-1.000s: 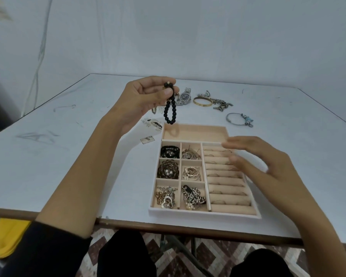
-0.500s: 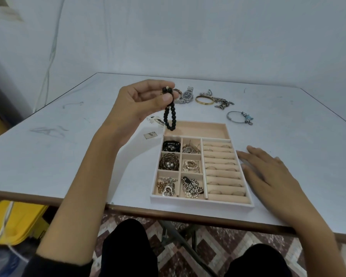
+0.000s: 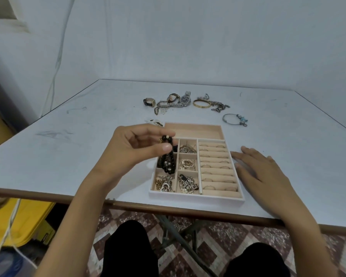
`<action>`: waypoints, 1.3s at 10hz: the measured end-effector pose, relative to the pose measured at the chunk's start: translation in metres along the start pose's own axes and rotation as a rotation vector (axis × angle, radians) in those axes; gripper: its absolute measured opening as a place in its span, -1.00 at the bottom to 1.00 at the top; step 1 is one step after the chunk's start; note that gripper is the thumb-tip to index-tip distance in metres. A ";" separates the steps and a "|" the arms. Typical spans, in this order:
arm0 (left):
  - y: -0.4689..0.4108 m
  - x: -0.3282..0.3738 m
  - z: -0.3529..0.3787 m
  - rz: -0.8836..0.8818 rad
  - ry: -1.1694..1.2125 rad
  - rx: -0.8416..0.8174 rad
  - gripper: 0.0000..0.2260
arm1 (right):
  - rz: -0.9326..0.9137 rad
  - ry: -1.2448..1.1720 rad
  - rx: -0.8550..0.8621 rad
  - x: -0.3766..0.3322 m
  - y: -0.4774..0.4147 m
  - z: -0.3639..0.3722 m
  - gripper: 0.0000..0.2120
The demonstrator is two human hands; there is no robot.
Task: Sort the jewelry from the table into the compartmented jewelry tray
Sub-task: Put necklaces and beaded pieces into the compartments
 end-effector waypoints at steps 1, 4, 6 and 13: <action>0.005 -0.005 0.004 -0.027 -0.060 -0.010 -0.77 | 0.000 0.001 -0.004 0.000 0.001 0.000 -0.60; 0.018 -0.009 -0.009 -0.053 -0.146 0.037 -0.79 | 0.000 0.016 -0.002 0.001 0.000 0.000 -0.59; 0.021 -0.006 -0.012 -0.055 -0.202 0.071 -0.82 | 0.001 0.017 -0.002 0.000 0.001 0.000 -0.59; 0.025 -0.015 -0.005 -0.121 -0.244 -0.041 -0.71 | -0.005 0.011 0.006 0.001 0.001 0.000 -0.60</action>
Point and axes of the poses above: each hand's wrist, its own y-axis away from the middle knuckle, its own z-axis out of the palm, x = y × z, the point moved 9 cm from there along -y, towards the middle knuckle, and after that the axes turned 3 degrees about -x, right-handed, at the moved point
